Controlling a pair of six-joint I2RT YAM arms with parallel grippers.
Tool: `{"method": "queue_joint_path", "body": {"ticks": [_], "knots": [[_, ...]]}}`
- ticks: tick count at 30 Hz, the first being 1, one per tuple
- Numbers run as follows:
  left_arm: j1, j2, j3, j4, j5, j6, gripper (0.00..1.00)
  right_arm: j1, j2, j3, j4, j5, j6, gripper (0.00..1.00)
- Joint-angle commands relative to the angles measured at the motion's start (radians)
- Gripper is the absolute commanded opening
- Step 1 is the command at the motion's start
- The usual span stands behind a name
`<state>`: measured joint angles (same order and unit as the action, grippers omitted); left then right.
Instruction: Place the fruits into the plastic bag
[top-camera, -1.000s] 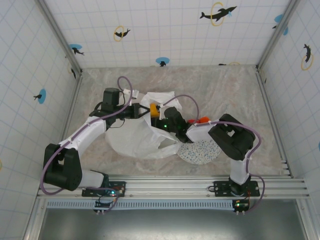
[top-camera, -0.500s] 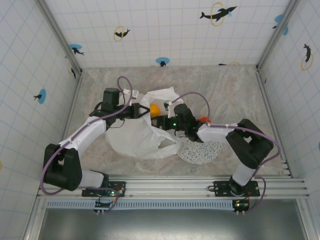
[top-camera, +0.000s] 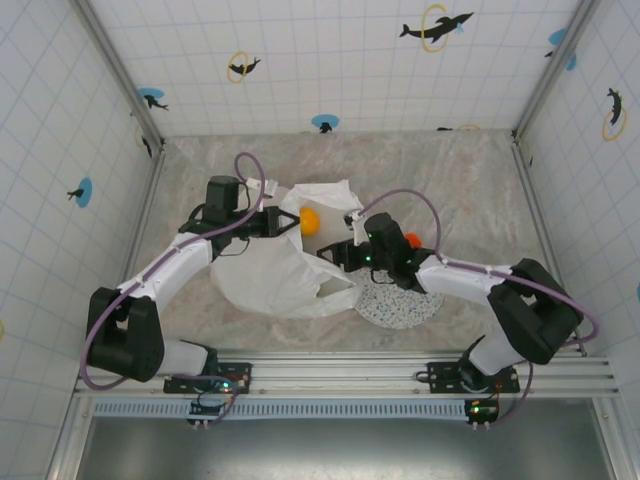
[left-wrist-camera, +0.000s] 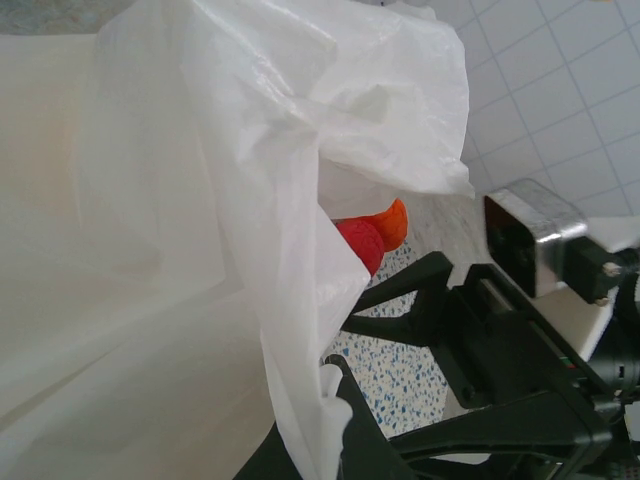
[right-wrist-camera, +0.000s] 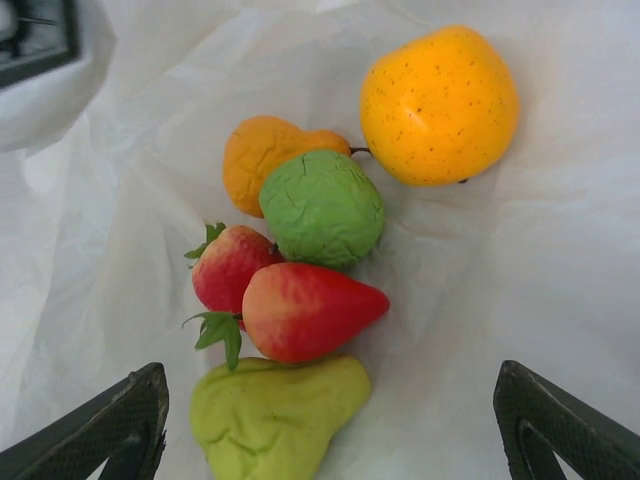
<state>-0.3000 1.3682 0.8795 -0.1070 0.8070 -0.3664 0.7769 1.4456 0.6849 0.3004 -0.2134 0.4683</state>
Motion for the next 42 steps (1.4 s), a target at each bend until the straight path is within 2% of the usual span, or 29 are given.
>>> {"method": "queue_joint_path", "body": {"ticks": [1,11,13,16,19,22,32,42], "knots": [[0.007,-0.007,0.014,-0.010,0.016,0.012,0.00,-0.013,-0.098,-0.070,-0.019,0.052,-0.049,0.86],[0.007,0.003,0.009,-0.009,0.013,0.013,0.00,-0.059,-0.386,-0.222,-0.010,0.200,-0.062,0.85],[0.007,0.003,0.010,-0.010,0.011,0.012,0.00,-0.069,-0.440,-0.236,-0.071,0.288,-0.066,0.85],[0.007,0.005,0.010,-0.010,0.010,0.011,0.00,-0.073,-0.459,-0.199,-0.261,0.476,-0.065,0.83],[0.007,0.005,0.010,-0.010,0.010,0.009,0.00,-0.073,-0.398,-0.135,-0.408,0.553,-0.063,0.83],[0.007,0.005,0.010,-0.010,0.009,0.007,0.00,-0.073,-0.316,-0.075,-0.469,0.553,-0.063,0.83],[0.007,0.005,0.011,-0.013,0.010,0.007,0.00,-0.074,-0.085,0.072,-0.464,0.516,-0.117,0.80],[0.007,0.002,0.014,-0.017,0.013,0.011,0.00,-0.084,0.068,0.175,-0.480,0.521,-0.158,0.79]]}}
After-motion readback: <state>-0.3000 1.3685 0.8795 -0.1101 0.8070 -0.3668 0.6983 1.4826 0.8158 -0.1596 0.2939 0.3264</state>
